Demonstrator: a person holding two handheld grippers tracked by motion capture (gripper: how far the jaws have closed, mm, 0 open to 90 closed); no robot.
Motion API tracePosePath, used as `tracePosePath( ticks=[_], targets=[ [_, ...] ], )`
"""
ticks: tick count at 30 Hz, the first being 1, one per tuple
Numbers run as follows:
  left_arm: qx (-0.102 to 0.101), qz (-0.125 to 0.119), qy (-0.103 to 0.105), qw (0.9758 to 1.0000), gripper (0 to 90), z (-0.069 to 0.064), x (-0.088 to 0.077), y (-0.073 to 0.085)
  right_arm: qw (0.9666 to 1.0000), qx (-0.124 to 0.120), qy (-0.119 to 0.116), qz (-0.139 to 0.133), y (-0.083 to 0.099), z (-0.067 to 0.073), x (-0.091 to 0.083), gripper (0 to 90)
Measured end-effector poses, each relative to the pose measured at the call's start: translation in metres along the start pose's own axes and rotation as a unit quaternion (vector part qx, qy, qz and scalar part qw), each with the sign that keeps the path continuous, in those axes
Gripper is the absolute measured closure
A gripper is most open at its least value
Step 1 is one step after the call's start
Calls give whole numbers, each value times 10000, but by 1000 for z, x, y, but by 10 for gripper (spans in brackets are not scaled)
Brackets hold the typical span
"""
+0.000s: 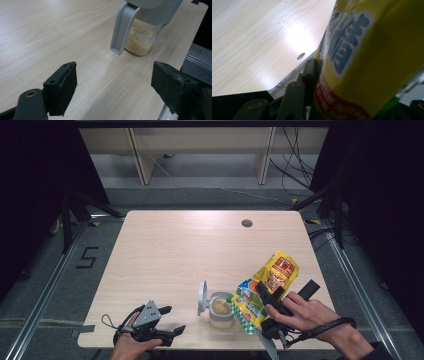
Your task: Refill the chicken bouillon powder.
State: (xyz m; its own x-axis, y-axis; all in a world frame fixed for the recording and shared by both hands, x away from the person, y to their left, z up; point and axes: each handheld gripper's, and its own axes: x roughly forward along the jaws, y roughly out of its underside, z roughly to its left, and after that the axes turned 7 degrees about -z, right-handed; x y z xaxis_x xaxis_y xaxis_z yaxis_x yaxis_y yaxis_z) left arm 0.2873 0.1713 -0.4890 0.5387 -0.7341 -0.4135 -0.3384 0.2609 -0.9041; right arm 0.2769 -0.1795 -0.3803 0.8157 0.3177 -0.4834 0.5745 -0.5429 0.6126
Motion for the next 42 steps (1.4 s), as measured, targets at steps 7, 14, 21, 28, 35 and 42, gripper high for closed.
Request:
tracePosePath(
  ticks=[7, 14, 21, 28, 35, 42],
  targets=[
    [-3, 29, 22, 10000, 202, 0, 0, 0, 10000, 1, 0, -5, 0, 1, 0, 676],
    [0, 32, 25, 10000, 202, 0, 0, 0, 10000, 47, 7, 4, -1, 1, 0, 677],
    [-3, -5, -6, 10000, 202, 0, 0, 0, 10000, 89, 30, -29, -1, 2, 0, 677],
    [-3, 5, 4, 10000, 202, 0, 0, 0, 9998, 140, 70, -126, -2, 4, 1, 677],
    [-6, 5, 4, 10000, 202, 0, 0, 0, 9999, 102, 37, -54, -2, 3, 1, 678],
    [-8, 8, 7, 10000, 202, 0, 0, 0, 9994, 329, 82, -46, -3, 5, 0, 678]
  ],
)
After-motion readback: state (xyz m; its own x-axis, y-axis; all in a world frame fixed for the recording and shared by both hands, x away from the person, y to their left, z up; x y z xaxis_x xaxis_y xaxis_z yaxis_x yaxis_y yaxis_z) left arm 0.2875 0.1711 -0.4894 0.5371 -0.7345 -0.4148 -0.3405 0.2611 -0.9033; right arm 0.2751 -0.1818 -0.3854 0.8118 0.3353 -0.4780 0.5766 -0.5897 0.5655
